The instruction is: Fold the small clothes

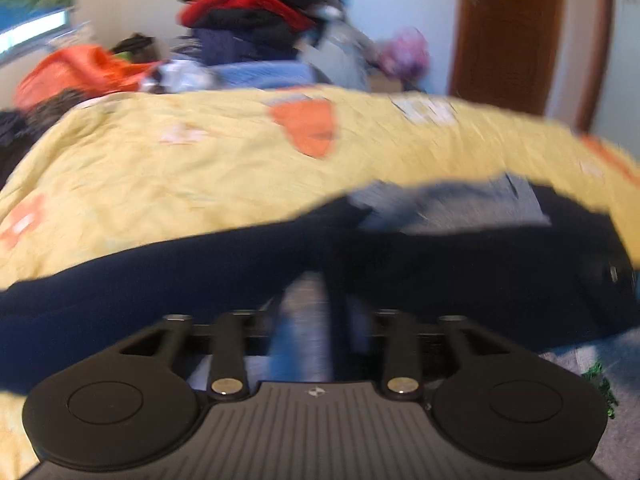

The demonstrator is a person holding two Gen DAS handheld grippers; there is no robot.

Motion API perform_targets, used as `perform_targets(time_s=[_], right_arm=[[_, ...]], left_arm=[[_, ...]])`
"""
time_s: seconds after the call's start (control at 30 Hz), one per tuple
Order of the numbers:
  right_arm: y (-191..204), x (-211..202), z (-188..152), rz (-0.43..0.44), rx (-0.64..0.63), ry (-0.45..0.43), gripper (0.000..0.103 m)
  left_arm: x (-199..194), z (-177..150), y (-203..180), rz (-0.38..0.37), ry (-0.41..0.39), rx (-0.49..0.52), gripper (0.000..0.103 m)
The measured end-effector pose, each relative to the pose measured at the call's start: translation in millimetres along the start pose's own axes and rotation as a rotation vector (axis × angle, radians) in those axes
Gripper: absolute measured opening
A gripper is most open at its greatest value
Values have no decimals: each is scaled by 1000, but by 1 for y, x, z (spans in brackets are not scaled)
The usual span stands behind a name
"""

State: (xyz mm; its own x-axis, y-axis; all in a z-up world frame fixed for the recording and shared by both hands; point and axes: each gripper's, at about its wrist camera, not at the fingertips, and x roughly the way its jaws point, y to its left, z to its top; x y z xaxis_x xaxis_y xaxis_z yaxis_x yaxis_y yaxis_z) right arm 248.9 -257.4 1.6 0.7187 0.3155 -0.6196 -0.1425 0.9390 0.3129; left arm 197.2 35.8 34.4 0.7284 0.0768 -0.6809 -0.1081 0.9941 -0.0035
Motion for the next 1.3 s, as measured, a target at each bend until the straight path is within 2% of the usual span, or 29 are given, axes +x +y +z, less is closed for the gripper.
perform_targets(time_s=[0.03,0.07,0.1,0.17,0.23,0.37,0.4,0.47,0.57,0.7,0.83,0.9,0.93,0.97,1.0,1.17,1.23,1.3], right_arm=[[0,-2,-4,19,-45,-22,91],[-1,-2,-13,28,-81,-26,92],[1,-4,-21,28,-125,-52,92],[5,-5,-24,20,-149,-51,96],[9,-3,-25,6,-170,-42,98],[11,-4,-26,1,-191,-34,101],[13,-6,-24,5,-185,-36,100],[12,-6,-24,16,-172,-41,100],[9,-7,-24,26,-159,-45,100],[7,-8,-23,35,-142,-50,100],[8,-8,-23,29,-146,-49,100],[8,-7,-23,26,-149,-48,100],[8,-7,-23,25,-149,-48,100],[9,-7,-23,25,-150,-47,100],[8,-7,-23,26,-149,-48,100],[8,-8,-23,29,-146,-49,100],[7,-7,-22,33,-141,-50,100],[6,-7,-22,37,-134,-52,100]], left_arm=[[-11,-3,18,17,-37,-51,82],[-22,-8,38,39,-81,-112,88],[-32,-13,61,71,-112,-183,88],[-47,-20,110,135,-115,-338,88],[-62,-33,165,191,-124,-530,88],[-92,-66,270,327,-195,-921,88],[-96,-74,291,324,-214,-1007,88],[-98,-88,329,238,-229,-1133,88],[-88,-102,357,114,-214,-1241,88],[-76,-107,368,139,-227,-1252,86],[-68,-95,371,210,-235,-1154,86],[-63,-87,367,261,-209,-1095,59],[-60,-84,365,278,-186,-1062,24],[-57,-83,363,294,-152,-1036,11],[-54,-82,360,311,-138,-1013,11],[-59,-61,337,418,-176,-893,5],[-66,-40,317,422,-236,-851,5],[-73,-13,281,379,-315,-787,4]])
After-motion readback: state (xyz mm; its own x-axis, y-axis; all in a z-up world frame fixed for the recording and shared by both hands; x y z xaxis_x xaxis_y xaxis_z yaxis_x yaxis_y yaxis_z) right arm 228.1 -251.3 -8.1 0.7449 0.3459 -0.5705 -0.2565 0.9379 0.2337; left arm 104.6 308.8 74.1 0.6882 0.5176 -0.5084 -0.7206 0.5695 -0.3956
